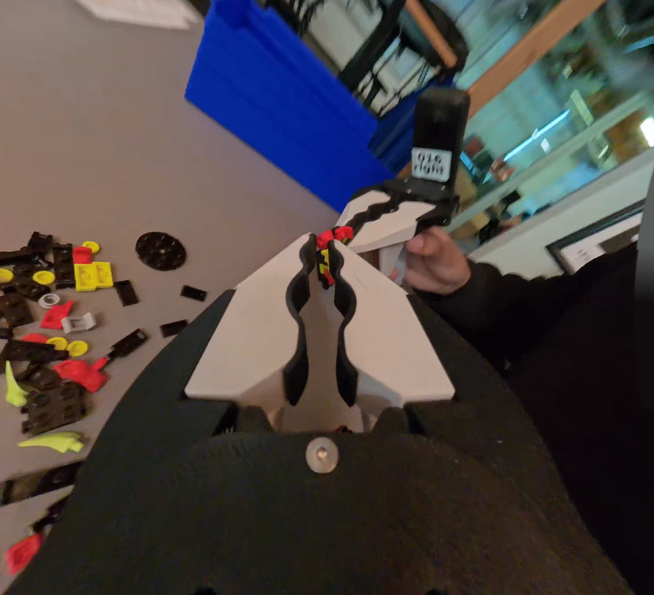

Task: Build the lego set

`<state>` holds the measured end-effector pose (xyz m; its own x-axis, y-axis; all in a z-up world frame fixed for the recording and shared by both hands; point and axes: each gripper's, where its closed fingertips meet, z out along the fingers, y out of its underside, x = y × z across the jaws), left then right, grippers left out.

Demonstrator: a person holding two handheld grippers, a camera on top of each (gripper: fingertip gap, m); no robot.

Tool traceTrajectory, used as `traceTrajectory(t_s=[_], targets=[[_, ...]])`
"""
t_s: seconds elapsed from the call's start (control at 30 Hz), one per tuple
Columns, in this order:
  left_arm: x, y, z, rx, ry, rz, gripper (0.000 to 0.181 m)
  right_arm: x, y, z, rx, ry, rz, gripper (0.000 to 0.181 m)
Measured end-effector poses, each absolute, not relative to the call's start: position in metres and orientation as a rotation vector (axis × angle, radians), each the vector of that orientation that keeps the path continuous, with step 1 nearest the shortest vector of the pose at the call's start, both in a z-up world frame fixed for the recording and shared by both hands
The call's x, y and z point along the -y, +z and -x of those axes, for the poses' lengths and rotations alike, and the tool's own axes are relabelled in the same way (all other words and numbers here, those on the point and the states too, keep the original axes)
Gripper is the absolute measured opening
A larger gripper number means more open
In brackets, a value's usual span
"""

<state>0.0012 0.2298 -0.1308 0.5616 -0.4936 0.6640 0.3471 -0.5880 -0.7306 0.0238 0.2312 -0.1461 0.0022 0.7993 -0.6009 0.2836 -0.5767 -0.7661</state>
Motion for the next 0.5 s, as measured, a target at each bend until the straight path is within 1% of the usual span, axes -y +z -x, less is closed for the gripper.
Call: traceTrajectory(t_s=[0.1, 0.23, 0.5], targets=[[-0.223, -0.115, 0.006, -0.067, -1.132, 1.764, 0.004, -0.224, -0.131, -0.02, 1.13, 1.584, 1.759, 0.005], [-0.21, -0.104, 0.002, -0.15, -1.044, 1.686, 0.004, -0.211, -0.112, -0.015, 1.151, 1.553, 1.646, 0.005], [-0.202, -0.103, -0.008, -0.338, -0.816, 1.689, 0.004, -0.198, -0.11, -0.012, 1.172, 1.571, 1.648, 0.005]])
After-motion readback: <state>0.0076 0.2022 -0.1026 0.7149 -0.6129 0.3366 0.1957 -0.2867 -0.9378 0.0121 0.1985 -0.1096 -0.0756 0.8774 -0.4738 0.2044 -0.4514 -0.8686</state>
